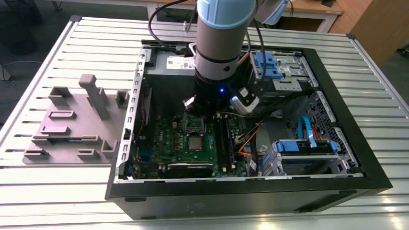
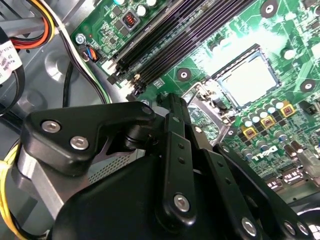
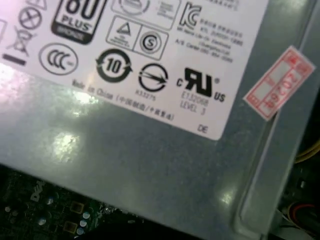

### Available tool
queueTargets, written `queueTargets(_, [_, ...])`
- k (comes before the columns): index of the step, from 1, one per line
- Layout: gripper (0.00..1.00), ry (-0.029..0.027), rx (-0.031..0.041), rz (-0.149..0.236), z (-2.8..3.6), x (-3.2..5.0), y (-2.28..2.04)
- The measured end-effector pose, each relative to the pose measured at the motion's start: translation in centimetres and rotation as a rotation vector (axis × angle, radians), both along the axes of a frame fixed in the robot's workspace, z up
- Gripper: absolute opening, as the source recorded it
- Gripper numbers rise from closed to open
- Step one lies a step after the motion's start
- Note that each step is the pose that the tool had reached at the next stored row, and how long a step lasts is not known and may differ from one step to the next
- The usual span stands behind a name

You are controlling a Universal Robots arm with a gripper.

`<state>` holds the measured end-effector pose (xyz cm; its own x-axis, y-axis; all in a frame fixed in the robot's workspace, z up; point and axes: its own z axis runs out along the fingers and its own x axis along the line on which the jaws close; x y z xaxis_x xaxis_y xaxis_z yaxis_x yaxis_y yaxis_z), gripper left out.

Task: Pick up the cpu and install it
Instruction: 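Close the cpu cover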

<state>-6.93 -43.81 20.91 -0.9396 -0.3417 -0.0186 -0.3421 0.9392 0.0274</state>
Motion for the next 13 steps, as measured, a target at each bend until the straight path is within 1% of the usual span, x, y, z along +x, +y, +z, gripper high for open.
queueTargets(3, [0.11, 0.0001, 0.0004, 0.000, 0.23, 0.01, -0.27])
queueTargets(8, [0.11, 0.0001, 0.0055, 0.000, 0.83, 0.07, -0.57])
queueTargets(13, [0.11, 0.0015, 0.0094, 0.000, 1.11, 0.28, -1.14])
